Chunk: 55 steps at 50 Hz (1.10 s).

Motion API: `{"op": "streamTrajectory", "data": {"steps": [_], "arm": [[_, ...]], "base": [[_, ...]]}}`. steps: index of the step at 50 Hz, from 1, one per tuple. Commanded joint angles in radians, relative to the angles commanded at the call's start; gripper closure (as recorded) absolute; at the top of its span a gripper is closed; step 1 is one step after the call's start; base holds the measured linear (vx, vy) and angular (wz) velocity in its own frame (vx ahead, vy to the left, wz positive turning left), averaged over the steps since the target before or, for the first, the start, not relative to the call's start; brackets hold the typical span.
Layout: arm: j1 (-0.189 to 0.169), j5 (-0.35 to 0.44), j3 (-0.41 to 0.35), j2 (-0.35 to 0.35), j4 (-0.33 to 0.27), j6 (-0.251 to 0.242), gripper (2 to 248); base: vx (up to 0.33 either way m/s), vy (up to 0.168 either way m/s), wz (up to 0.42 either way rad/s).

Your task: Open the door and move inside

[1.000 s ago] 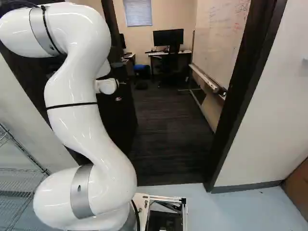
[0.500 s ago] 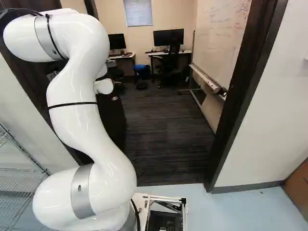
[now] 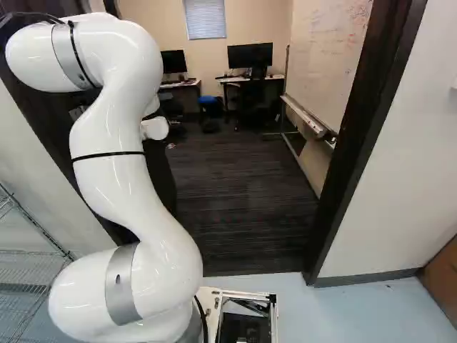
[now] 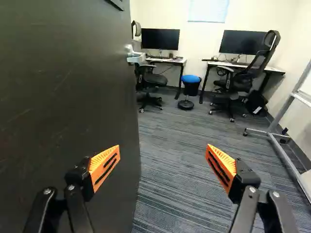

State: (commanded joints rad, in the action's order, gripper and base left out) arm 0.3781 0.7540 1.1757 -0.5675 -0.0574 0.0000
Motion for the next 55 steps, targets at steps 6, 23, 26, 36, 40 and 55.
{"op": "streamTrajectory", "data": {"steps": [6, 23, 26, 36, 40, 55], "arm": [[-0.012, 0.000, -0.013, 0.010, 0.000, 0.000, 3], [-0.051, 0.000, -0.050, 0.038, 0.000, 0.000, 3], [-0.059, 0.000, -0.056, 0.043, 0.000, 0.000, 3], [-0.082, 0.000, -0.078, 0.060, 0.000, 0.000, 3], [-0.091, 0.000, -0.090, 0.070, 0.000, 0.000, 3], [-0.124, 0.000, -0.144, 0.112, -0.001, 0.000, 3]], "base": [[0.000, 0.000, 0.000], [0.000, 0.000, 0.000], [0.000, 0.000, 0.000], [0.000, 0.000, 0.000], [0.000, 0.000, 0.000], [0.000, 0.000, 0.000]]}}
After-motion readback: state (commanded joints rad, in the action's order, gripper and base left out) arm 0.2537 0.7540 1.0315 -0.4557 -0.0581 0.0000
